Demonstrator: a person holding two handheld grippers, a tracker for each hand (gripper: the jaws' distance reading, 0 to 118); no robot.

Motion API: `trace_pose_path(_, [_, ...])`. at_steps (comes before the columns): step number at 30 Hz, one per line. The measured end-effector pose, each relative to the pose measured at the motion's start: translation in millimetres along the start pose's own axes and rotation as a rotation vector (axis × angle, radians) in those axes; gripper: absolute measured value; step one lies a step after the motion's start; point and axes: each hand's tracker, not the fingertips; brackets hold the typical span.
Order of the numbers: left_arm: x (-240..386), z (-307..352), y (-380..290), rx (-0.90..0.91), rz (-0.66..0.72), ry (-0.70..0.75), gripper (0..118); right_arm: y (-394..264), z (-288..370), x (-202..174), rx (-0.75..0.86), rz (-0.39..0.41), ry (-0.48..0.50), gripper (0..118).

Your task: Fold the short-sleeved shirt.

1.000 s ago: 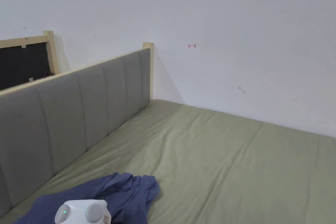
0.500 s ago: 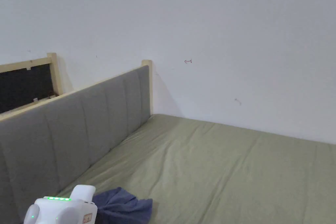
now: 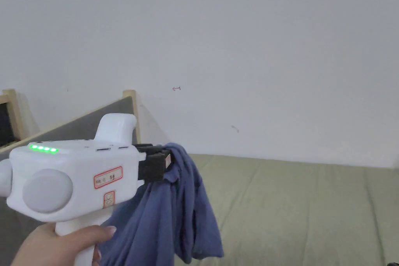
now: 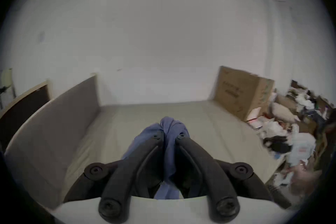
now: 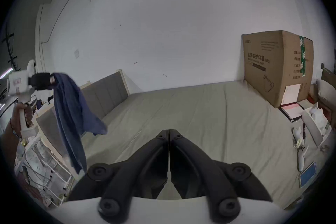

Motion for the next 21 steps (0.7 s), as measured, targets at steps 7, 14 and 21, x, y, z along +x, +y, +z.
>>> trace_pose_path(7, [100,-89,-1,-0.110,0.051,-0.281,7,5,30,33,0.061,-0.026,-0.083,1])
trace_pose_path(14, [169,-208,-106,-0.569,0.044,-0.386,7,-12,39,76,0.027,-0.104,-0.172,1])
trace_pose_path(21, [160,-274,-228,-0.894,0.322,-0.307,11,-37,30,89,-0.052,-0.166,-0.189,1])
